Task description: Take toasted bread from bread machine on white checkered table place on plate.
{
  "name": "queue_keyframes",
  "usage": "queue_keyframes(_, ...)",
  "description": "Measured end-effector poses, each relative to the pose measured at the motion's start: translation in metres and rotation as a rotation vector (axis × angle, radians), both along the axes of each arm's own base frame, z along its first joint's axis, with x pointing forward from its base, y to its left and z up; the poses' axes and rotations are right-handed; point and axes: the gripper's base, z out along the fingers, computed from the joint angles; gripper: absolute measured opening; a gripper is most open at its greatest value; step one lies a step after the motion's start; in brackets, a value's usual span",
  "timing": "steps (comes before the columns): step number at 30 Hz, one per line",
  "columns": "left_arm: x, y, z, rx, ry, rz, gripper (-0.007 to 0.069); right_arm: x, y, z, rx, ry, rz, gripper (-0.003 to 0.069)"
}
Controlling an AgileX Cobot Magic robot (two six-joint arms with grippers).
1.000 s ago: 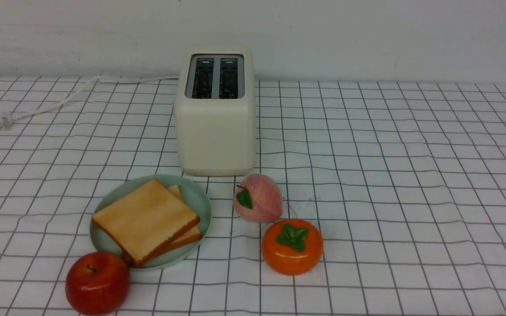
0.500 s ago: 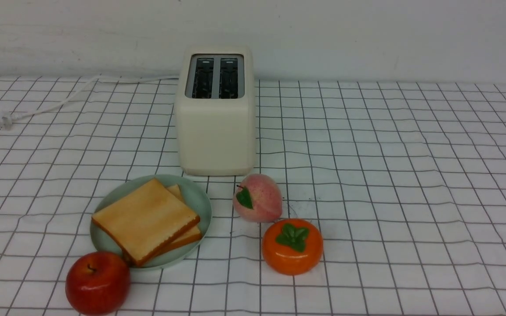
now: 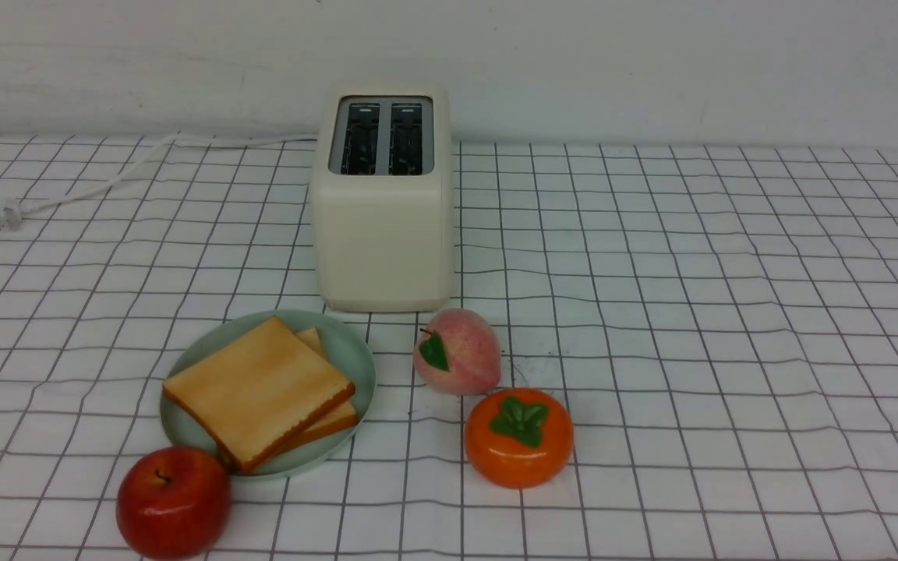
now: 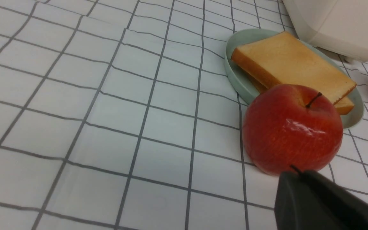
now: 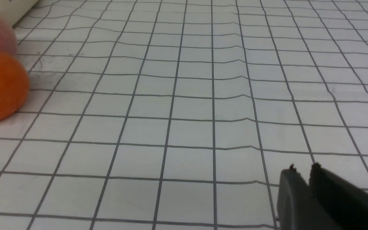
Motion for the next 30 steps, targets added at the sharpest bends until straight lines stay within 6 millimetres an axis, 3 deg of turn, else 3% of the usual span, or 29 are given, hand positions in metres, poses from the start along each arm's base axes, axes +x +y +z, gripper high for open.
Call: queue_keyframes(30, 0.0000, 0.0000, 0.0000, -0.001, 0.000, 0.000, 0.0012, 0.0000, 0.0000, -0.0001, 0.000, 0.001, 0.000, 0.0115)
